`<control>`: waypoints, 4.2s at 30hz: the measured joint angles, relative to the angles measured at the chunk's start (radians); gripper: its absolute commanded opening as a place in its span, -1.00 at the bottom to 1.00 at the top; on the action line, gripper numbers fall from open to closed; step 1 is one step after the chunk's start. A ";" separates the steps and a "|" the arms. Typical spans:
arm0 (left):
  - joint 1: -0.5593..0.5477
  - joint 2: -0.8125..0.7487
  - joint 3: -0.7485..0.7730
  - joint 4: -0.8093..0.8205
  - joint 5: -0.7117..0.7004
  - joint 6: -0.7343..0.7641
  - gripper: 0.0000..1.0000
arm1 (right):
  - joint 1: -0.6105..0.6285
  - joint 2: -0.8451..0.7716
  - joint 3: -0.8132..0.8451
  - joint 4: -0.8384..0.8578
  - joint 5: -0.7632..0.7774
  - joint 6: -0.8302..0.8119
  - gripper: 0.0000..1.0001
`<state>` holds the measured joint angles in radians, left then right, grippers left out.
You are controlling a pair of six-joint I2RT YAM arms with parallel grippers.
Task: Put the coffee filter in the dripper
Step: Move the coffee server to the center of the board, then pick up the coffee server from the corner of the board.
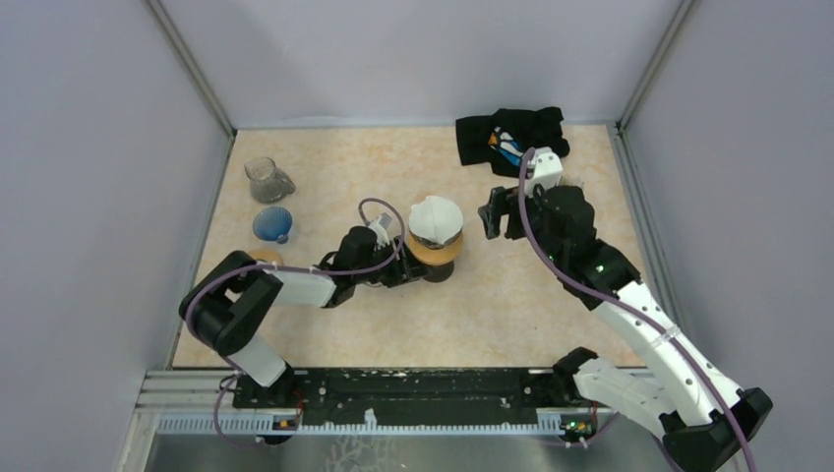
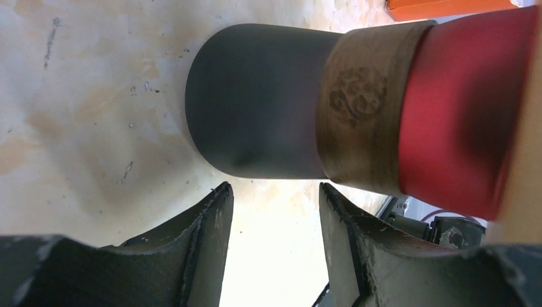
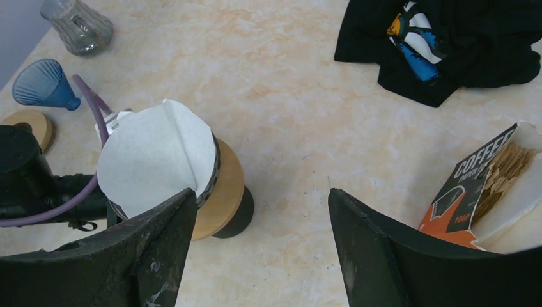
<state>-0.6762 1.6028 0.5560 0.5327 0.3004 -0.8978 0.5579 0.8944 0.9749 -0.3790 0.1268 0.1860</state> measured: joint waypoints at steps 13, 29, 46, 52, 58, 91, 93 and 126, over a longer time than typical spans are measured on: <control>-0.005 0.167 0.044 0.146 0.021 -0.060 0.11 | 0.000 -0.014 0.000 0.005 0.050 -0.024 0.52; 0.006 0.394 0.313 0.180 -0.002 -0.049 0.14 | 0.000 -0.051 -0.007 0.005 0.095 -0.043 0.55; 0.049 0.468 0.458 0.123 -0.041 0.046 0.22 | 0.000 -0.064 -0.019 0.005 0.114 -0.055 0.56; 0.060 0.379 0.383 0.075 -0.086 0.091 0.28 | 0.000 -0.072 -0.019 -0.005 0.120 -0.056 0.58; 0.074 0.195 0.309 -0.042 -0.155 0.157 0.40 | 0.000 -0.104 -0.020 -0.022 0.147 -0.065 0.61; 0.628 -0.363 0.442 -0.808 -0.393 0.484 0.87 | 0.000 -0.259 -0.203 -0.025 0.243 -0.085 0.89; 0.657 -0.326 0.480 -0.813 -0.391 0.492 0.86 | 0.000 -0.270 -0.214 -0.016 0.249 -0.081 0.89; 0.719 0.410 1.008 -0.944 -0.562 0.492 0.39 | 0.000 -0.352 -0.262 0.020 0.317 -0.100 0.88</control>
<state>0.0425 2.0129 1.5639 -0.4110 -0.2611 -0.4061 0.5579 0.5423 0.7128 -0.3592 0.4442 0.0864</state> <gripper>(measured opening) 0.713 0.942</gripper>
